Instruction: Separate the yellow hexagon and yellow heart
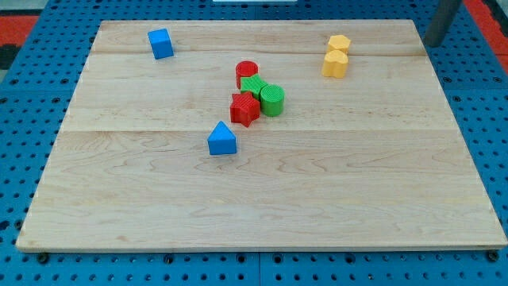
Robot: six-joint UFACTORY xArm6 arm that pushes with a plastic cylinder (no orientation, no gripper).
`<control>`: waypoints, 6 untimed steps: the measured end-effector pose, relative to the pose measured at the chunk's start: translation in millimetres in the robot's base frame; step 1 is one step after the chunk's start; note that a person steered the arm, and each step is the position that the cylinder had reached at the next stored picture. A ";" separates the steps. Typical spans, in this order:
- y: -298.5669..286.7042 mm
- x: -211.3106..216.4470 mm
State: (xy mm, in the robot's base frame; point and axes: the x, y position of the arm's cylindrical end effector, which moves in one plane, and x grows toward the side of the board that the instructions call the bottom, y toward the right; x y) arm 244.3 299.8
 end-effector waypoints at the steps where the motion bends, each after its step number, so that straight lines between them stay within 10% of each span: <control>1: -57.2 -31.3; 3: -133.5 37.1; 5: -158.1 12.2; 6: -193.7 81.6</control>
